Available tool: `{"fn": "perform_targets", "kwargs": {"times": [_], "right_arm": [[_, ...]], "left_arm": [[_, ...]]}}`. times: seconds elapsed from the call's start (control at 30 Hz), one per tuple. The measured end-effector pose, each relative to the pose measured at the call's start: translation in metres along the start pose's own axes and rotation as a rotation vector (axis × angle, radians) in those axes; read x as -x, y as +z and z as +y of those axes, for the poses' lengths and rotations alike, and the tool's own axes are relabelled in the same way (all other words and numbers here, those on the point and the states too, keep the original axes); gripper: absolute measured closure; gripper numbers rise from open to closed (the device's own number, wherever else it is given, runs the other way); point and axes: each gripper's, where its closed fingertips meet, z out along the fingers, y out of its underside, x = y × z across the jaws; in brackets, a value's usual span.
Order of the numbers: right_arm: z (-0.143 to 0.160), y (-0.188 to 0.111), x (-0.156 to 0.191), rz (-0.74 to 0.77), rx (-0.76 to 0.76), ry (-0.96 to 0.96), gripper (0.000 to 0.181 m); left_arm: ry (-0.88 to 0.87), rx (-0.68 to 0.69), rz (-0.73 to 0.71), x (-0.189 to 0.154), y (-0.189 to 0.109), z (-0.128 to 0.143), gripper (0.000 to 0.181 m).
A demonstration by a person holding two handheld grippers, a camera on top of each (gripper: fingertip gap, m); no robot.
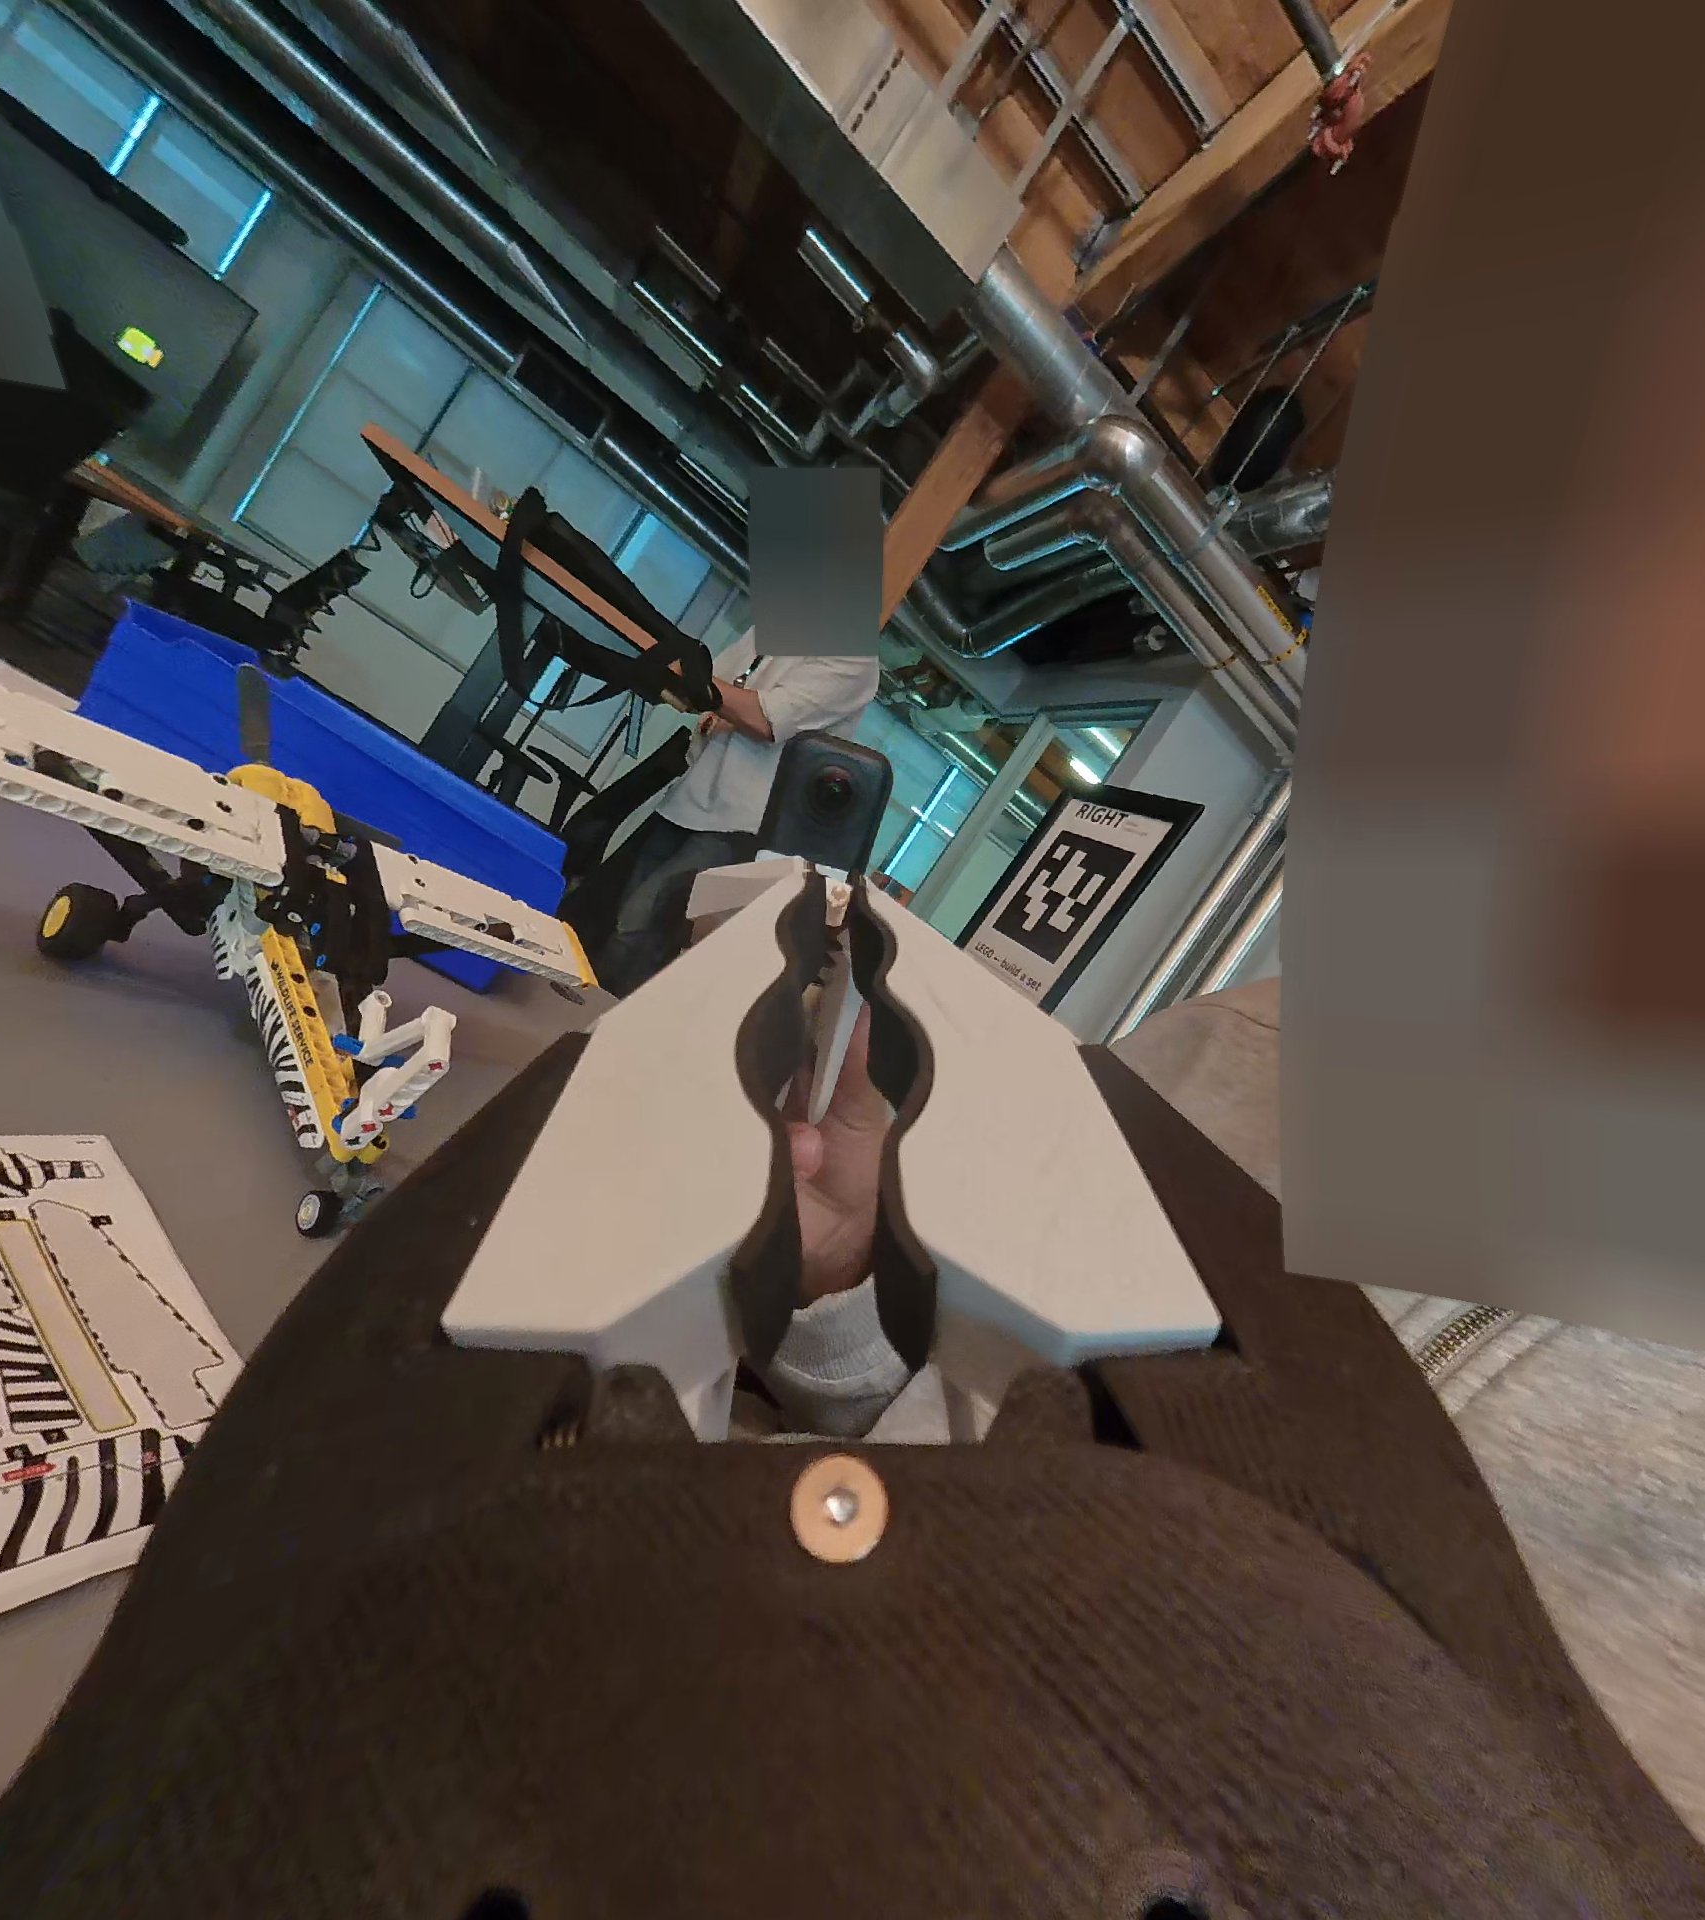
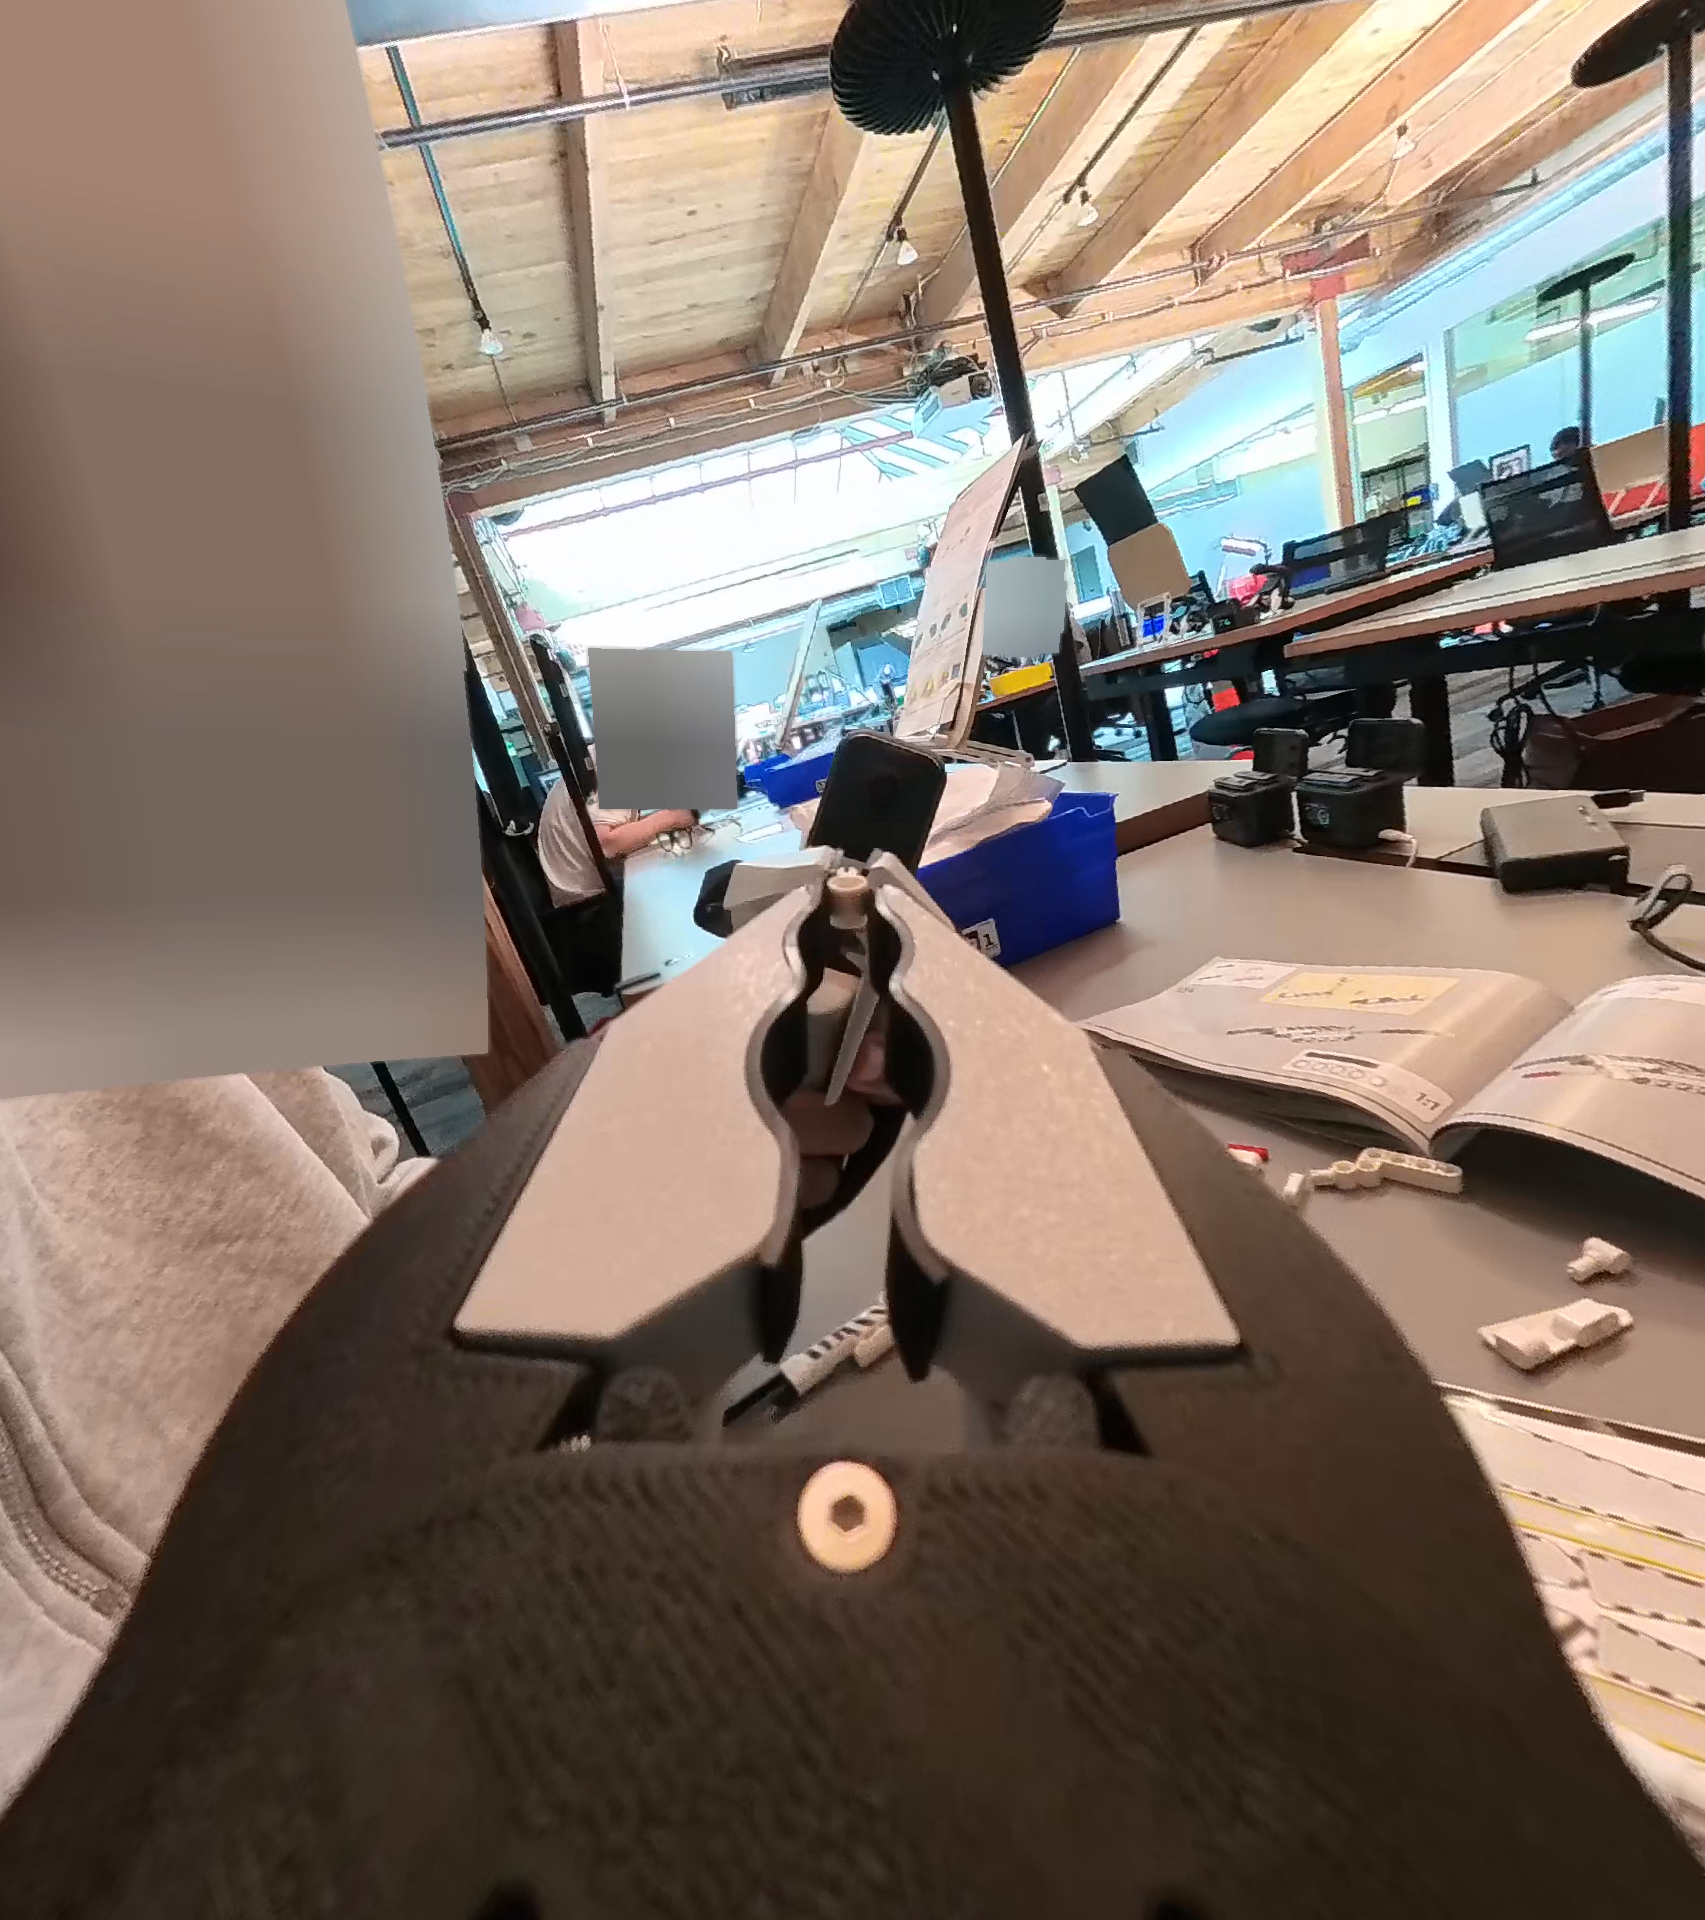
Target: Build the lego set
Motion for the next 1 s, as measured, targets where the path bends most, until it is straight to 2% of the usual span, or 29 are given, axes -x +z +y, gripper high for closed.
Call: {"fn": "perform_targets", "kwargs": {"times": [0.03, 1.0], "right_arm": [[0.0004, -0.0001, -0.0001, -0.001, 0.001, 0.003, 0.176], [0.0037, -0.0027, -0.0040, 0.009, 0.032, 0.017, 0.176]], "left_arm": [[0.000, 0.000, -0.001, 0.0002, -0.0001, 0.0002, 0.180], [0.005, -0.009, -0.031, 0.0050, -0.0004, 0.0039, 0.180]]}}
